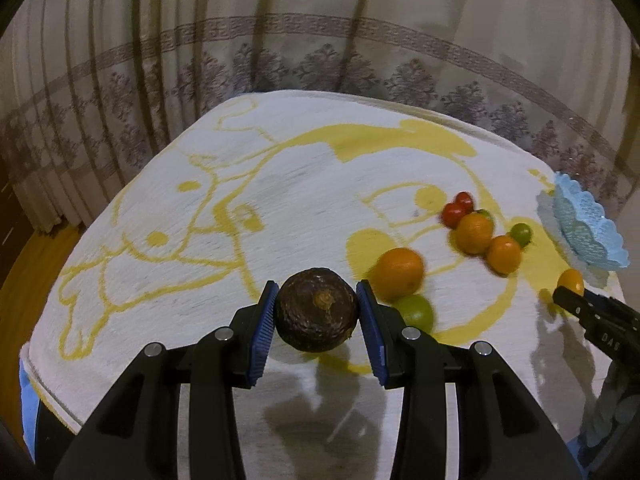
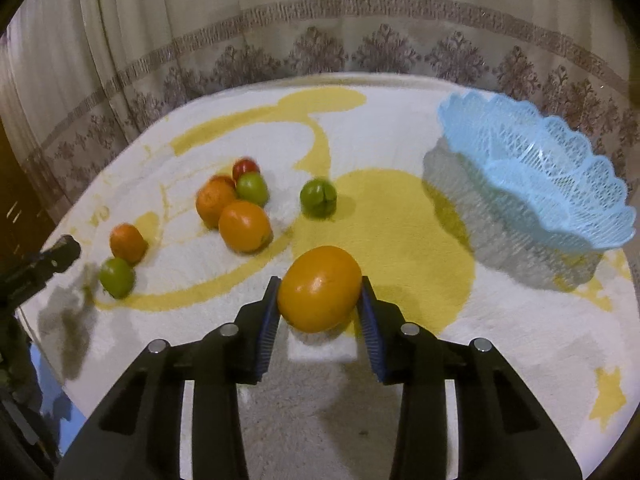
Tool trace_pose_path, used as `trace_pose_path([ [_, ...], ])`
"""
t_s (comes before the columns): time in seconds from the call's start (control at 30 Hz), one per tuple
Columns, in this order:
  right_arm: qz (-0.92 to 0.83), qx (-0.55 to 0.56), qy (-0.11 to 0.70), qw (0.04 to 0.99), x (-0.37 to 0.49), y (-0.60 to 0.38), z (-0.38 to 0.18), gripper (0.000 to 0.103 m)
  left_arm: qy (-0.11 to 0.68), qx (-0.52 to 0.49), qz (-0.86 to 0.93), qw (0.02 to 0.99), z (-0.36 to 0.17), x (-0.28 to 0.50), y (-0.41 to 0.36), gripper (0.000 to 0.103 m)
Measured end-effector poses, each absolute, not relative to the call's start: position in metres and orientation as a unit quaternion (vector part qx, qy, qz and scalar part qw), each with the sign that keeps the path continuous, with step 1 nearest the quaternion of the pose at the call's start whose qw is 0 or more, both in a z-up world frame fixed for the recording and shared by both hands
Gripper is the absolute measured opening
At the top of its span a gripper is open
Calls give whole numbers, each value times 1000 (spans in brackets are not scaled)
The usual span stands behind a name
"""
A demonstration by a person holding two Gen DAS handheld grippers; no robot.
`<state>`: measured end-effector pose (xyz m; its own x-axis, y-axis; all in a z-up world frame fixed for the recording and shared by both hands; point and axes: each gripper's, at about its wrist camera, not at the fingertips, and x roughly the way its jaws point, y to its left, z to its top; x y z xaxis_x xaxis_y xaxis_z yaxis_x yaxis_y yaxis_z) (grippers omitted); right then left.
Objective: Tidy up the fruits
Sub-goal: 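Carry both fruits to the blue basket and open both tools inside it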
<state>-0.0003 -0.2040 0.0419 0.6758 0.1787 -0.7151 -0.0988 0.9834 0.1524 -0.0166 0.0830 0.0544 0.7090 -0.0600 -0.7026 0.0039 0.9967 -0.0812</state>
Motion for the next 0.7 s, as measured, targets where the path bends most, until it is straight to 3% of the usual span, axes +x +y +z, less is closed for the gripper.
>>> trace_pose_path([
  [0.33,11,78,336,939,-3,-262,87,39,360,-5,-75,930,81,-8,25,40],
  [0.7,-89,87,322,939,17,-330,90,39,349,27,-154,924,106,8,-53,40],
])
